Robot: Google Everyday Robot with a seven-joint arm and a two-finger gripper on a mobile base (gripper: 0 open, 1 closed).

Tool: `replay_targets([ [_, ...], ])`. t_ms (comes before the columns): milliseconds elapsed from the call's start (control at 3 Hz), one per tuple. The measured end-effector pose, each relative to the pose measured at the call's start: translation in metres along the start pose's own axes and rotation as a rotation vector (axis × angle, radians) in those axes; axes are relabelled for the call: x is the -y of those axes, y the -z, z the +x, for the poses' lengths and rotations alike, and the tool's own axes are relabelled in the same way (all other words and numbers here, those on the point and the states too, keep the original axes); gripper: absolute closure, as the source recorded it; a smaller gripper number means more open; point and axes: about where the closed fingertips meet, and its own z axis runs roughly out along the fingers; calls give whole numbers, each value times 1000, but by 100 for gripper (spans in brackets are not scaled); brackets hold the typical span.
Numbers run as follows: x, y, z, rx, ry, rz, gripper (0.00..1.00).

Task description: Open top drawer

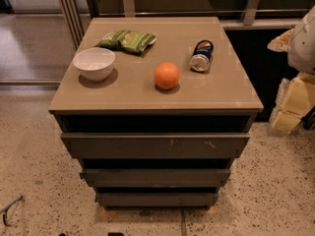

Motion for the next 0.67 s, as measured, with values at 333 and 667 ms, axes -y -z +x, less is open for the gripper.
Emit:
replay_targets([
  [333,-15,-36,0,53,1,-17,0],
  [667,-42,-108,-2,78,7,-81,0],
])
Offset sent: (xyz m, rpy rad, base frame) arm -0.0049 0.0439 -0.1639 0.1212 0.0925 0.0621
